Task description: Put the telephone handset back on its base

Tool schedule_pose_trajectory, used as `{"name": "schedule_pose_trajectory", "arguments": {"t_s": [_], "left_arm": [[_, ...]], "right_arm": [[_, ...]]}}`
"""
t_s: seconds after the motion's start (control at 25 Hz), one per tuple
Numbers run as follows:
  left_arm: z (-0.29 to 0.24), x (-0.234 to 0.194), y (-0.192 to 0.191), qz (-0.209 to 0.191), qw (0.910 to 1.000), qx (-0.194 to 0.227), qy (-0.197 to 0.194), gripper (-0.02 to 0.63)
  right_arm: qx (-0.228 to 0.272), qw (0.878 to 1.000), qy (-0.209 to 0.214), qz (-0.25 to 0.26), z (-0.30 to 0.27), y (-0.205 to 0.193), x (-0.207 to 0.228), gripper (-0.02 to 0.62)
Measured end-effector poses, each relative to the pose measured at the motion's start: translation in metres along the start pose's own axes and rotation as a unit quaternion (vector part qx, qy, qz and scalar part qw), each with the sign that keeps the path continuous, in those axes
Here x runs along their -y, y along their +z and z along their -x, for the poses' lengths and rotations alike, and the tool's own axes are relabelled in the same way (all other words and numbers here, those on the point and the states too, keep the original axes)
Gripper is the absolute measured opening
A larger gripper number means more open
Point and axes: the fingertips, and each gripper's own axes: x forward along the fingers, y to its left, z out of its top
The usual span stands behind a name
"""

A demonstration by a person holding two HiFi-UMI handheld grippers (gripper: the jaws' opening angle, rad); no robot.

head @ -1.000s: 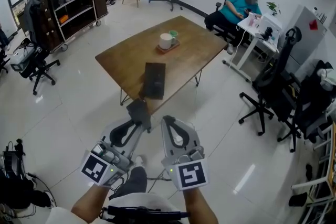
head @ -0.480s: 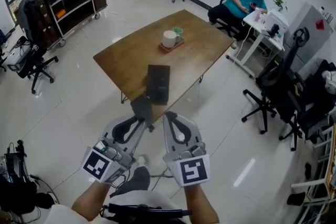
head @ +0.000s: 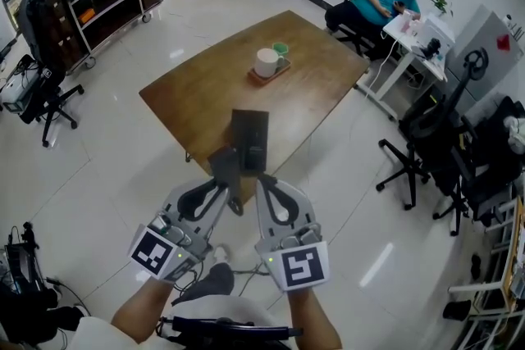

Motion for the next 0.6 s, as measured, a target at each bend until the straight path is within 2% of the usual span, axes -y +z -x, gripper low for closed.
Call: {"name": "schedule_pose_trajectory", "arguments": {"t_s": [0.32, 0.6], "left_arm": [[-0.025, -0.032, -0.016, 0.019, 0.9994, -0.022, -0.021, 0.063], [-0.041, -0.048, -0.018, 0.027, 0.9987, -0.024, -0.038, 0.062]], "right_arm": [[-0.015, 1.0, -0.011, 0.001, -0.034, -0.004, 0.015, 0.0], [-0.014, 0.999, -0.028, 0.002, -0.052, -0.003, 0.027, 0.0]]}}
